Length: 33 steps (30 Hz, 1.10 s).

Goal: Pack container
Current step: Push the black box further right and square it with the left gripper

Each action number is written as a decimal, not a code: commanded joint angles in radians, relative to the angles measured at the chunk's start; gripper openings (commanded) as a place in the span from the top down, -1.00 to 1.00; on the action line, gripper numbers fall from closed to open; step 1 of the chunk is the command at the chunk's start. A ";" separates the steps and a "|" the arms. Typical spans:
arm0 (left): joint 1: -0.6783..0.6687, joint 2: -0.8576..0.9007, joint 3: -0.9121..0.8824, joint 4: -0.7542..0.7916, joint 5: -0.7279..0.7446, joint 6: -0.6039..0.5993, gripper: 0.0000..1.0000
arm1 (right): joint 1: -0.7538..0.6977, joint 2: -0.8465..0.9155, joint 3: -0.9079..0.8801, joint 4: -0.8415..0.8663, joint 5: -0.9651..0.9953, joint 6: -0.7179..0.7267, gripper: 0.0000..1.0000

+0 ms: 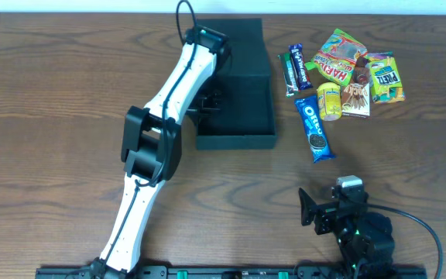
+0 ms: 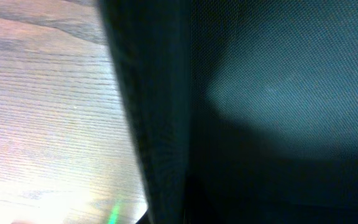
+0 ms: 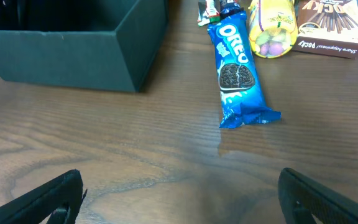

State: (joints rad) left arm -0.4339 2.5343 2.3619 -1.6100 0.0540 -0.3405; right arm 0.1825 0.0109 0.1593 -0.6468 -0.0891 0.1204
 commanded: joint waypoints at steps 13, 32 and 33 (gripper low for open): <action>-0.012 -0.021 -0.004 -0.080 -0.065 0.048 0.88 | 0.008 -0.005 -0.003 0.001 0.007 -0.017 -0.98; 0.023 -0.167 -0.009 -0.077 -0.134 0.140 0.88 | 0.008 -0.005 -0.003 0.001 0.007 -0.017 -0.99; 0.034 -0.181 -0.017 -0.069 -0.130 0.148 0.88 | 0.008 -0.005 -0.003 0.001 0.007 -0.017 -0.98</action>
State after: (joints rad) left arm -0.4335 2.4371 2.3569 -1.6119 -0.0586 -0.2302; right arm 0.1825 0.0109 0.1593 -0.6464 -0.0891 0.1204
